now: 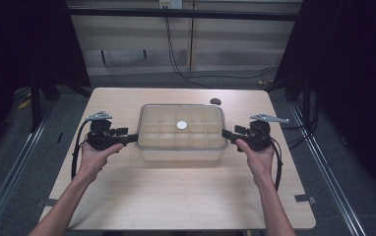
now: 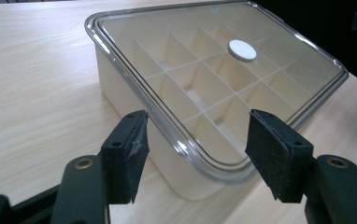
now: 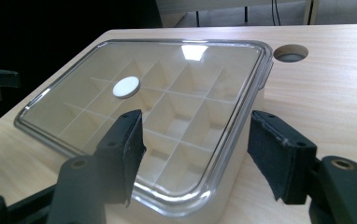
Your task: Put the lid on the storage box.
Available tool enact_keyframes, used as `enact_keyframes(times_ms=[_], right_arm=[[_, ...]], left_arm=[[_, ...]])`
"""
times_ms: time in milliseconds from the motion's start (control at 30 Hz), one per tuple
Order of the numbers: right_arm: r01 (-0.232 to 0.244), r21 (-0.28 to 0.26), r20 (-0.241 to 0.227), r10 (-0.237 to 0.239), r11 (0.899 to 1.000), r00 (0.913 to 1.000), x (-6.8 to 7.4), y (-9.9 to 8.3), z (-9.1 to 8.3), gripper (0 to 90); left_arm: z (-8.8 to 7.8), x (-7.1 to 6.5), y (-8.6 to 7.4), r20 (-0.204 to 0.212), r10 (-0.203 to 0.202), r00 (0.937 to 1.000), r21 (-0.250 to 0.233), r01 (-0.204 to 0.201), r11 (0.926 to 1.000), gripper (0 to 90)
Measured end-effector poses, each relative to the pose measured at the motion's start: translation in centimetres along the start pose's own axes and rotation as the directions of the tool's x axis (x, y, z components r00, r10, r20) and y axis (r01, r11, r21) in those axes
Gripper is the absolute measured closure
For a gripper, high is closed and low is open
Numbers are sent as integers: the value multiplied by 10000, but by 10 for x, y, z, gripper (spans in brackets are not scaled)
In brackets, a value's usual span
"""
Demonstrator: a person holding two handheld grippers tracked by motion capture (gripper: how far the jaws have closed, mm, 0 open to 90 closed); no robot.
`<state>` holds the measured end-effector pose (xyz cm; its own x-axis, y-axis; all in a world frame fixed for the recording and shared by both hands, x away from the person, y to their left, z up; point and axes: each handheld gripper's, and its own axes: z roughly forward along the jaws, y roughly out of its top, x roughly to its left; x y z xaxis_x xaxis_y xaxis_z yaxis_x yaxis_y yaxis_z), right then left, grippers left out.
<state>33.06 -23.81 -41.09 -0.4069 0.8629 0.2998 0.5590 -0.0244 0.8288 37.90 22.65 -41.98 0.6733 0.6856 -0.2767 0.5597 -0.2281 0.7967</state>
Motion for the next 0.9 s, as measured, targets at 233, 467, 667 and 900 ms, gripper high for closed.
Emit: enact_keyframes(times_ms=[233,467,667,900], right_arm=[[369,191,-125,-367,9991,9992,8,-12,-13,343],[489,390,-192,-482,9980,9987,13,-29,-27,336],[484,541,-177,-475,9974,9987,17,-42,-37,335],[498,730,-114,-491,9961,9987,18,-55,-45,328]], left_arm=[[-11,-8,-15,-66,68,10000,27,-68,10000,395],[-23,-12,-31,-195,240,9995,282,-234,9993,364],[-34,-13,-45,-458,220,9987,345,-204,9992,397],[-45,-20,-60,-531,376,9979,470,-351,9983,393]])
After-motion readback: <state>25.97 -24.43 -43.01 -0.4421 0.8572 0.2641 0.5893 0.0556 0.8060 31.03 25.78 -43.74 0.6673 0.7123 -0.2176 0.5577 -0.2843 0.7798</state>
